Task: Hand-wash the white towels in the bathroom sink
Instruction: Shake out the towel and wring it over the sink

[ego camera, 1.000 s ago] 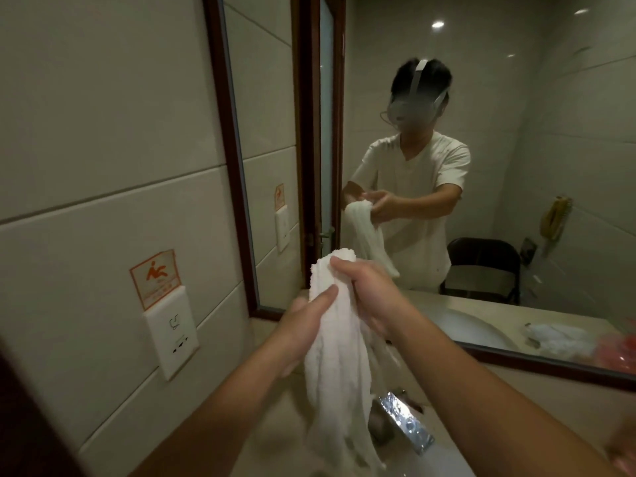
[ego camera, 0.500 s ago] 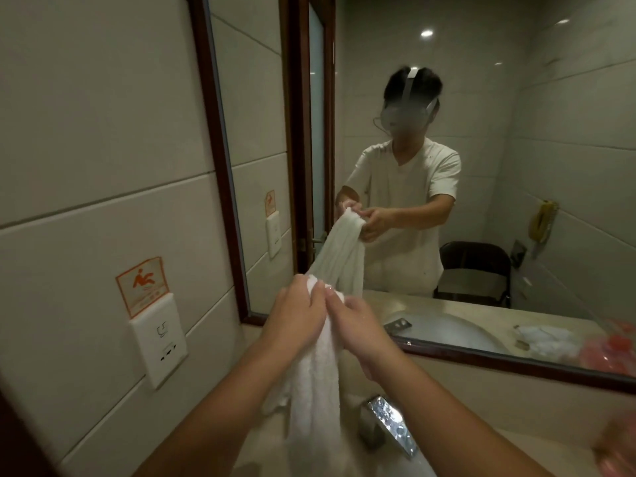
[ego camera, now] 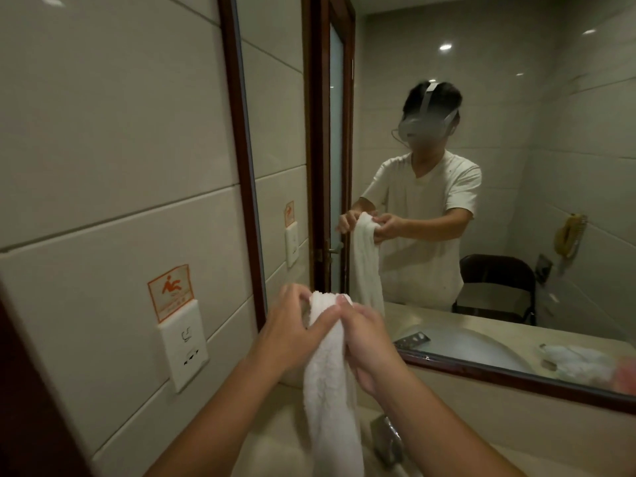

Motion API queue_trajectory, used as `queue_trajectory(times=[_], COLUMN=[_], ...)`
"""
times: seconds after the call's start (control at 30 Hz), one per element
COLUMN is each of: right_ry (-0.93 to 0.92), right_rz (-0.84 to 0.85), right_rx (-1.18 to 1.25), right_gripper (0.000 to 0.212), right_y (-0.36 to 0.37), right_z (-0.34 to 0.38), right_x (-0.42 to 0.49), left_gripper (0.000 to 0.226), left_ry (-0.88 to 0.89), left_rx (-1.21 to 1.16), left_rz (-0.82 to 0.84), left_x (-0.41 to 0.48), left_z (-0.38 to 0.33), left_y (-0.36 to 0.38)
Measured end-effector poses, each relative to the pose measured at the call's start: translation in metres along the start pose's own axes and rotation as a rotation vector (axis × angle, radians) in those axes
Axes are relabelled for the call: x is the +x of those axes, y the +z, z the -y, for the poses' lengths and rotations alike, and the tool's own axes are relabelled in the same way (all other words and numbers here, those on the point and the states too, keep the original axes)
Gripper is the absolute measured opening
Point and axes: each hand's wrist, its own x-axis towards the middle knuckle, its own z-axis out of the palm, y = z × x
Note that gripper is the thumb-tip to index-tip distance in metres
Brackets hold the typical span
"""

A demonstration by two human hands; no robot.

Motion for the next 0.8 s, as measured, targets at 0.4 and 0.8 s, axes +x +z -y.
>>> queue_trajectory(times=[0.4, 0.8], right_ry=[-0.176, 0.037], right_rz=[-0.175, -0.163], right_rx=[-0.213, -0.009], right_gripper=[0.058, 0.06], right_y=[-0.026, -0.014], right_z=[0.001, -0.02], right_x=[-0.02, -0.004], left_gripper=[0.041, 0.112], left_ry=[0.039, -0.064], left_rx=[-0.394, -0.783], left_rz=[-0.184, 0.312], left_x=[-0.004, 0.021], left_z=[-0.035, -0.015], left_y=[0.038, 0.015])
